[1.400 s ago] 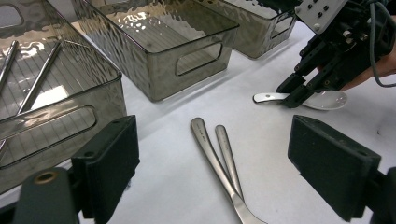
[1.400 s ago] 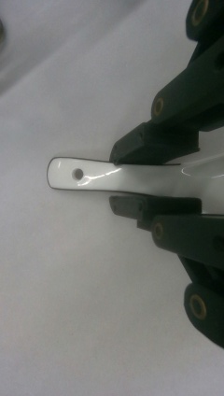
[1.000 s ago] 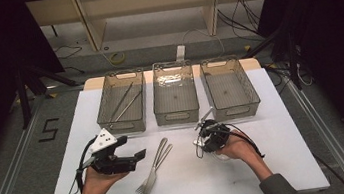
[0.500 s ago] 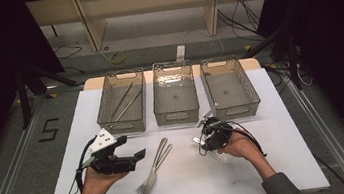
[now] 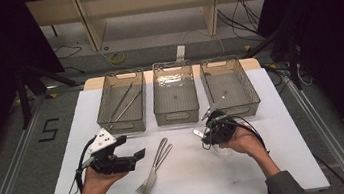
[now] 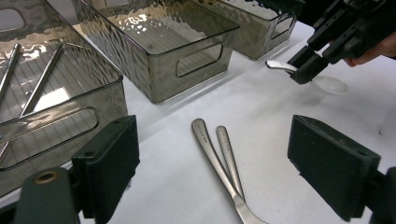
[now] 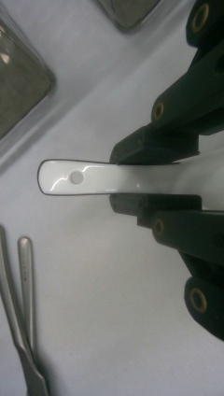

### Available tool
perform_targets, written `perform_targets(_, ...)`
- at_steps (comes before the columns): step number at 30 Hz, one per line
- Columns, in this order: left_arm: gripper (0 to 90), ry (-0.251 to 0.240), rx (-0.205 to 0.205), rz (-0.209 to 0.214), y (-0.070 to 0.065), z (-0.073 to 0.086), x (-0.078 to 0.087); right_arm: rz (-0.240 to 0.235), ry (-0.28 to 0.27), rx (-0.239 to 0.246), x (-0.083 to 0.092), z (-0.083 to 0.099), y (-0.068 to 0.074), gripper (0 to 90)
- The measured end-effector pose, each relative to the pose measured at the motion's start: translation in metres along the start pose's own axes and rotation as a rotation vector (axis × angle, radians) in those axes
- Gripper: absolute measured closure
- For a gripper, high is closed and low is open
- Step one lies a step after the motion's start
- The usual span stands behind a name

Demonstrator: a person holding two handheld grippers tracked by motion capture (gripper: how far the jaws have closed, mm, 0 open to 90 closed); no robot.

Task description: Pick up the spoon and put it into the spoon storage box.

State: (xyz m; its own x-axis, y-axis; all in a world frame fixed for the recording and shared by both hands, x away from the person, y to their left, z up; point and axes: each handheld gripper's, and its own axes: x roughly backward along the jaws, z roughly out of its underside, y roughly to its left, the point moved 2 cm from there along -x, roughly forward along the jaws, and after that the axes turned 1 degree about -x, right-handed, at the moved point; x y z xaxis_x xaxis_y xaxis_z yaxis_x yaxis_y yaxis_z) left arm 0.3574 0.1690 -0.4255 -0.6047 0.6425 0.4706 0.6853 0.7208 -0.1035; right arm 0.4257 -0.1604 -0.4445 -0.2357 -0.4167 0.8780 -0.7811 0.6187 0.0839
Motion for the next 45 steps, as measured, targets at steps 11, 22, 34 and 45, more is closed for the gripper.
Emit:
perform_targets(11,16.0,-0.012,0.003,0.001,0.001,0.0,0.0,0.004,-0.118,-0.037,0.021,-0.025,-0.015,76.3)
perform_targets(22,15.9,-0.017,0.006,0.004,0.001,0.0,0.0,0.022,-0.212,-0.064,0.034,-0.072,-0.027,76.2)
perform_targets(34,15.9,-0.02,0.005,0.006,0.0,0.0,0.0,0.058,-0.247,-0.096,0.034,-0.11,-0.041,76.3)
perform_targets(45,16.0,-0.019,0.004,0.008,0.0,0.0,0.0,0.078,-0.27,-0.13,0.029,-0.134,-0.048,76.2)
